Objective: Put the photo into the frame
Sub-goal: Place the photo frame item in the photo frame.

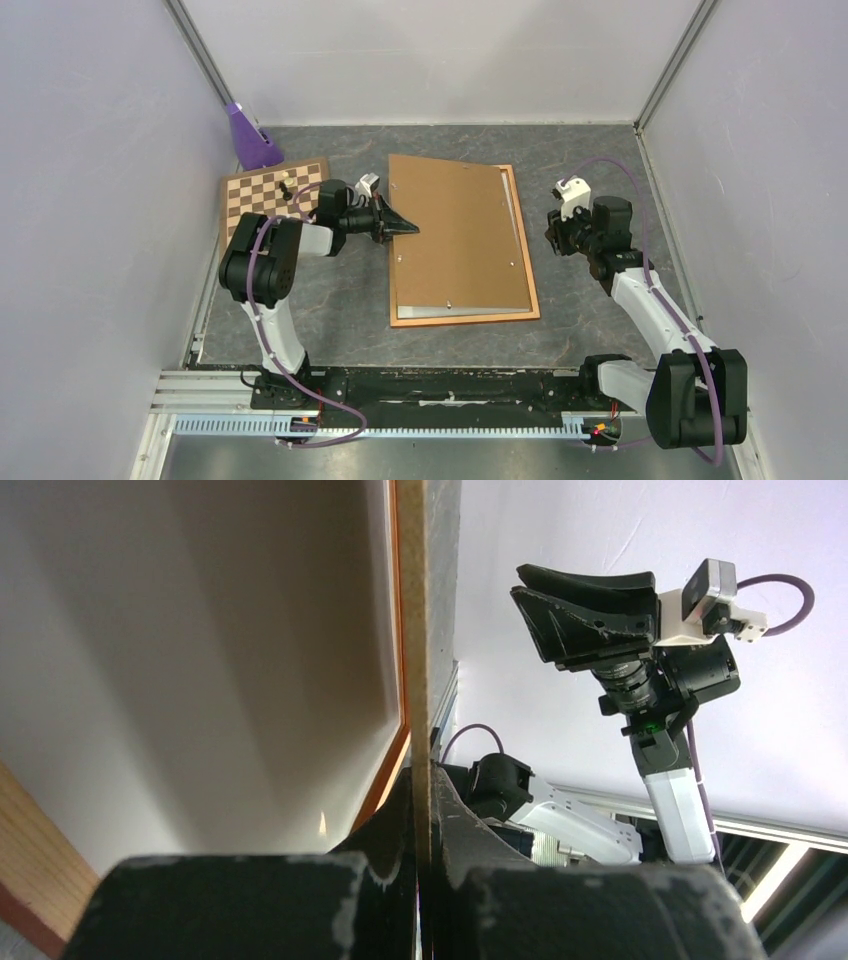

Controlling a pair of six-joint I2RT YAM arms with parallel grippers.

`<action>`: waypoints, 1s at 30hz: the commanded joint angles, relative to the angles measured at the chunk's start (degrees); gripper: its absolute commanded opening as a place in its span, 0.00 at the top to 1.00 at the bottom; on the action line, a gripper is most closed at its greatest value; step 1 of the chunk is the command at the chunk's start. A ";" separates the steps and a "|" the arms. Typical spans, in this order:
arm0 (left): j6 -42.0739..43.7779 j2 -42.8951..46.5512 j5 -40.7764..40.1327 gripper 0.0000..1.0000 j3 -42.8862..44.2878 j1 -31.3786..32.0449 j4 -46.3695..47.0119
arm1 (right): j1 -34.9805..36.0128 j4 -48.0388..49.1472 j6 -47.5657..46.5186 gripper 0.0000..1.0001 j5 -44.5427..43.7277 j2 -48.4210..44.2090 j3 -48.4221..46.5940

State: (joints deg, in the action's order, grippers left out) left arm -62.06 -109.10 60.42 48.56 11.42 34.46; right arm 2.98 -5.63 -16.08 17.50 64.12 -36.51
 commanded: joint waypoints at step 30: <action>2.34 -1.77 1.23 0.98 4.09 2.73 4.54 | -1.22 2.56 1.13 0.65 2.36 -1.05 1.18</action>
State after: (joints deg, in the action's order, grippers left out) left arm -61.82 -111.07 60.16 50.28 13.76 34.44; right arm 2.07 -5.21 -15.57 18.83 64.12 -35.75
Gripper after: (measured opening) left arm 0.064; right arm 0.349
